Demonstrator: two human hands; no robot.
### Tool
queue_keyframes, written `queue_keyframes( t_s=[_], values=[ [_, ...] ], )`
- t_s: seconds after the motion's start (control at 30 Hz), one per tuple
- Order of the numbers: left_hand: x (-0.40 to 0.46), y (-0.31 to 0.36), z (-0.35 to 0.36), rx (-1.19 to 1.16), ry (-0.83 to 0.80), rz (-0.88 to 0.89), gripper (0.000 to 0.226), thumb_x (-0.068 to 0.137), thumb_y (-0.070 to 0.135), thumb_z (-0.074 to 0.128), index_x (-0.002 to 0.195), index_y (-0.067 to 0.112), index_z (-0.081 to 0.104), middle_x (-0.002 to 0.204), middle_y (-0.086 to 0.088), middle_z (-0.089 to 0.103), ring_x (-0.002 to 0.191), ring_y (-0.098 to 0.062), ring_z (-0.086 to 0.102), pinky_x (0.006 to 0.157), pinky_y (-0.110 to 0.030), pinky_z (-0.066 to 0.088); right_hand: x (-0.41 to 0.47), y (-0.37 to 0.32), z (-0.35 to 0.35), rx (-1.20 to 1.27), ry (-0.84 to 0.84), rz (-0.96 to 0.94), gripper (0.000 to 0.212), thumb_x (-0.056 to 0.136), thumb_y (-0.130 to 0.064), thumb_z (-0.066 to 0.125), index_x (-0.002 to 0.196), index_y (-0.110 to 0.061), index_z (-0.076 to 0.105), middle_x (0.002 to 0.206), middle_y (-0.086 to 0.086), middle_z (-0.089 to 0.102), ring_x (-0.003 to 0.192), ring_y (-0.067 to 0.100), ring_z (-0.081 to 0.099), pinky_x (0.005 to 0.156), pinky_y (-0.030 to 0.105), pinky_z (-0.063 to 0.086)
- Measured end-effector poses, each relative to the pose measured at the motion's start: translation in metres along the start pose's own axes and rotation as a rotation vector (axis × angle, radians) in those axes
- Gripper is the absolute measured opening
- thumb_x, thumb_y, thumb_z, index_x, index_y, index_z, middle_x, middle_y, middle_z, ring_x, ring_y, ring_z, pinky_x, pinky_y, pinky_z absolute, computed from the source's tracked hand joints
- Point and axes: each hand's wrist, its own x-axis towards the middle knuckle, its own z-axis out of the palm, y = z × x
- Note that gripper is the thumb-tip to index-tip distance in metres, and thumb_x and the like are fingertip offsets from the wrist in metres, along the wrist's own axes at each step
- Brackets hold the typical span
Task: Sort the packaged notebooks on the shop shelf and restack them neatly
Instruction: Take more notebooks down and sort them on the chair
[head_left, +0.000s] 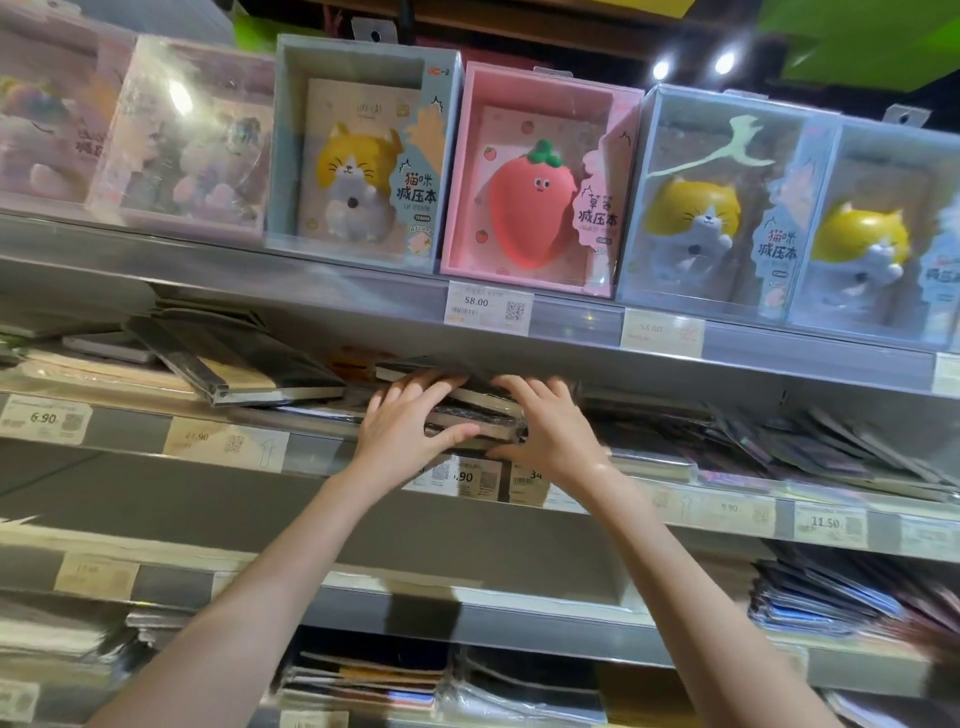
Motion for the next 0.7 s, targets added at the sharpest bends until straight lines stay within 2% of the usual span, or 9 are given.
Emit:
queue_keyframes(
  t_s=[0.1,0.27,0.4,0.47,0.57,0.7],
  values=[
    [-0.004,-0.003,-0.002,0.023,-0.049,0.018,0.073,0.081,0.066,0.044,0.144,0.035,0.025,0.146,-0.001,0.035,0.135,-0.023,0.027,0.114,-0.043,0.015,0.000,0.003,0.003,0.022,0.049,-0.005,0.067,0.075,-0.043,0.073,0.133,-0.028,0.043,0.126,-0.003,0.056,0.112,0.023,0.040,0.087,0.032,0.040],
    [-0.007,-0.007,-0.008,-0.025,-0.074,0.054,0.071,0.083,0.060,0.050,0.144,0.034,0.026,0.142,-0.002,0.038,0.133,-0.023,0.029,0.112,-0.043,0.017,-0.001,0.001,-0.004,0.013,0.052,-0.015,0.060,0.078,-0.042,0.070,0.132,-0.029,0.046,0.125,-0.004,0.057,0.110,0.021,0.038,0.081,0.035,0.043],
    [-0.013,-0.012,-0.017,0.012,0.054,0.196,0.066,0.084,0.043,0.061,0.141,0.043,0.027,0.139,0.005,0.040,0.130,-0.016,0.030,0.109,-0.039,0.016,-0.012,0.007,-0.012,0.163,0.116,-0.082,0.059,0.074,-0.033,0.076,0.128,-0.026,0.052,0.120,-0.009,0.059,0.098,0.010,0.031,0.083,0.035,0.045],
    [-0.017,-0.013,-0.020,0.065,0.149,0.285,0.070,0.079,0.034,0.067,0.139,0.041,0.033,0.136,0.007,0.045,0.129,-0.016,0.036,0.108,-0.037,0.019,-0.022,0.010,-0.014,0.216,0.169,-0.142,0.059,0.071,-0.026,0.079,0.125,-0.023,0.056,0.118,-0.008,0.061,0.098,0.010,0.033,0.085,0.034,0.044],
    [-0.021,-0.010,-0.017,0.120,0.233,0.385,0.074,0.070,0.034,0.077,0.136,0.033,0.043,0.132,0.003,0.054,0.124,-0.018,0.048,0.108,-0.039,0.023,-0.034,0.012,-0.013,0.259,0.193,-0.152,0.063,0.070,-0.021,0.080,0.128,-0.023,0.054,0.123,-0.012,0.054,0.106,0.015,0.038,0.091,0.030,0.040],
    [-0.022,-0.005,-0.017,0.072,0.273,0.396,0.071,0.066,0.031,0.080,0.131,0.029,0.052,0.127,0.001,0.059,0.114,-0.021,0.056,0.104,-0.041,0.030,-0.041,0.012,-0.009,0.269,0.170,-0.127,0.077,0.072,-0.019,0.078,0.138,-0.026,0.039,0.141,-0.004,0.042,0.128,0.014,0.032,0.102,0.029,0.032]
  ],
)
